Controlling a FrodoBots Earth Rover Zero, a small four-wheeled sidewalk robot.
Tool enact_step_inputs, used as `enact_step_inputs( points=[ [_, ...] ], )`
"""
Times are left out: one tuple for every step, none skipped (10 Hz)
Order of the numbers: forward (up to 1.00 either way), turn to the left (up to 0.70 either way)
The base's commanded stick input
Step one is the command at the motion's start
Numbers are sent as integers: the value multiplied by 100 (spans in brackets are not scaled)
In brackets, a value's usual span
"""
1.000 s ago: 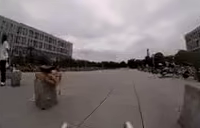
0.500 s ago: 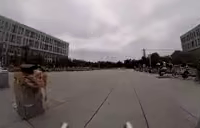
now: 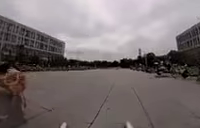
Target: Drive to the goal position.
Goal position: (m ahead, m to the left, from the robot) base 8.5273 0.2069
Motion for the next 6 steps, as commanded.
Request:
enact_step_inputs(
  points=[
    [70,-14],
    [70,-14],
    [70,-14],
    [70,-14],
    [70,-14],
    [70,-14]
  ],
)
